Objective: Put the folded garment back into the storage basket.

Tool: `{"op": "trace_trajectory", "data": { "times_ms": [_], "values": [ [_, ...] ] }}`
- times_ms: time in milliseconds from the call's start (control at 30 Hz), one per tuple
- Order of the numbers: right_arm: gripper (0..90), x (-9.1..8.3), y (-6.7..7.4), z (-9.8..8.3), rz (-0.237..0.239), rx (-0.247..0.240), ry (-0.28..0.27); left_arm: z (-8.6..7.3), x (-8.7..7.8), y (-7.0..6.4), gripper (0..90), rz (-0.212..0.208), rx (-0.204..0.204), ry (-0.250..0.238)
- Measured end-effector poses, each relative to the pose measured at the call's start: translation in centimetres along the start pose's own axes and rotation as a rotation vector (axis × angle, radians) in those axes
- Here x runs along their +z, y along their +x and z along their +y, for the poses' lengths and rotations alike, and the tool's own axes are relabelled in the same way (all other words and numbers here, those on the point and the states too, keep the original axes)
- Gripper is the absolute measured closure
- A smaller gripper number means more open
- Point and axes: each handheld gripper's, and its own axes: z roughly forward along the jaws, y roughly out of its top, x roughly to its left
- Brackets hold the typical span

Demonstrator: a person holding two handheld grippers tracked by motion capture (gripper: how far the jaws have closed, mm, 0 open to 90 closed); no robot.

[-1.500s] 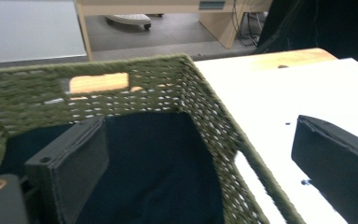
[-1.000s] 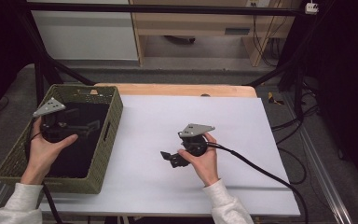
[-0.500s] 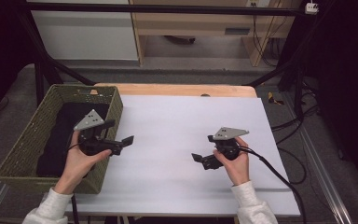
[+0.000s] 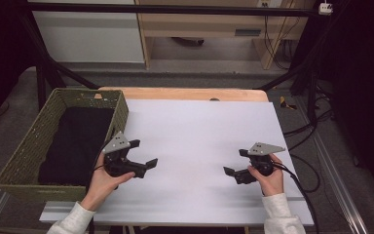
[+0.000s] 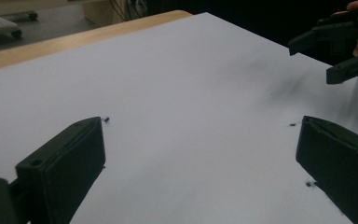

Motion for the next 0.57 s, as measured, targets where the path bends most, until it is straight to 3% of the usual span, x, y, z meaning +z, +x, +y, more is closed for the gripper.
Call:
{"op": "trace_trajectory", "data": {
  "times_ms": [100,367,567],
  "values": [
    [5.4,-0.4,-0.6,-0.9,0.004,0.012,0.005,-0.9,0.8,-0.3,0.9,-0.001,0.009,0.035],
    [5.3,-1.0,-1.4,-3.2,0.019,0.034,0.030,-2.8,1.7,-0.2,0.9,-0.002,-0.004,0.053],
    [5.3,-0.7,-1.6,-3.7,0.017,0.041,0.047,-3.6,1.9,-0.1,0.9,0.005,-0.016,0.062]
  ]
}}
